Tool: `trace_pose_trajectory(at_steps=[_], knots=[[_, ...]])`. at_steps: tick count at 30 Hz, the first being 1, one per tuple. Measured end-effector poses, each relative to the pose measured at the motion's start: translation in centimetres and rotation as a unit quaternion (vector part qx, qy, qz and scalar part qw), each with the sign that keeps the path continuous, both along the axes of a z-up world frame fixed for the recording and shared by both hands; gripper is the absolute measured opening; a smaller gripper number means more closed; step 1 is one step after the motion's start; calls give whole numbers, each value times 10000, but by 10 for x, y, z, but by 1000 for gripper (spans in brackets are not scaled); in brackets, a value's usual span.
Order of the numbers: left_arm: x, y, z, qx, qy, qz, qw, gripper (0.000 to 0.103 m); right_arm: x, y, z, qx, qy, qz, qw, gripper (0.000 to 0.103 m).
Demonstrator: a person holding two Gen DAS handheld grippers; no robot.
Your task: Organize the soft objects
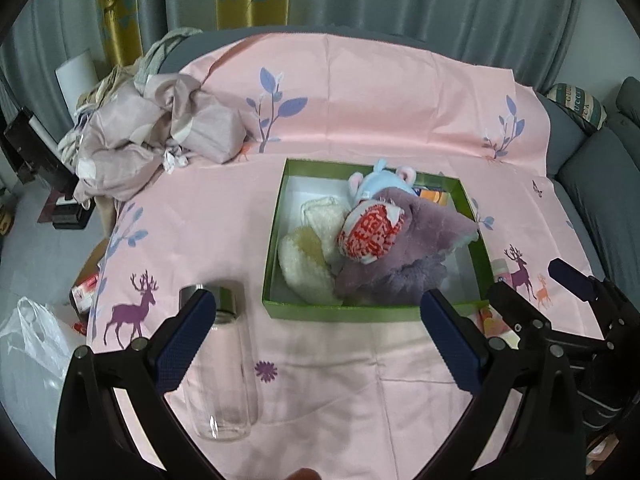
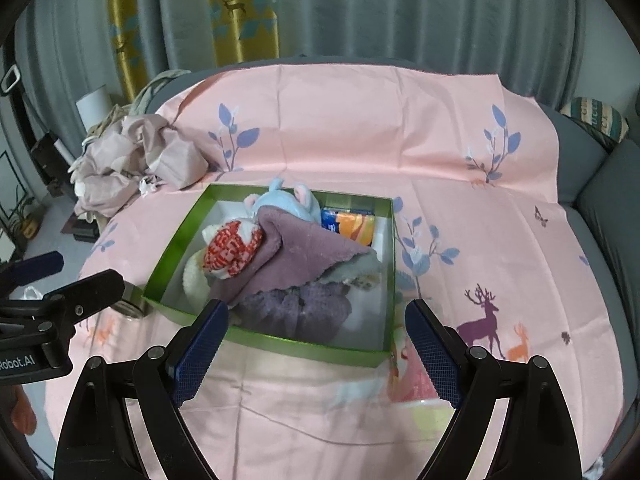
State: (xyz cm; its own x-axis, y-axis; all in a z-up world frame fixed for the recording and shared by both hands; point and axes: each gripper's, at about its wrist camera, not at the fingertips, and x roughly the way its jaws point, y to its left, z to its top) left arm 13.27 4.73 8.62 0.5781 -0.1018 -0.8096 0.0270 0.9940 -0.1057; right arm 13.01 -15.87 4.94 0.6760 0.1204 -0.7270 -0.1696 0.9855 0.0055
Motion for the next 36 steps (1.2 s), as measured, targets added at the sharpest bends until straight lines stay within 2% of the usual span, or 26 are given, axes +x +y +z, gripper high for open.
trace_pose_trajectory(at_steps=[7,9,12,17,28,36], knots=[[-1,-4,0,24,278,-131,9995,102,1,-3,4,44,331,-149,9993,90],[1,-3,1,38,362,-98,9993,102,5,-7,2,104,540,-228,9982,90],[4,1,2,-23,475,-33,9989,102,7,-10,3,209,637,-234,9975,90],[10,1,-1,90,668,70,9977,102,13,-13,2,259,822,-254,9960,90],[24,-9,-11,551,918,124,9942,102,26,-15,-2,217,979,-263,9946,90],[28,-13,-17,627,1027,79,9927,102,31,-17,-6,211,1046,-276,9939,90]])
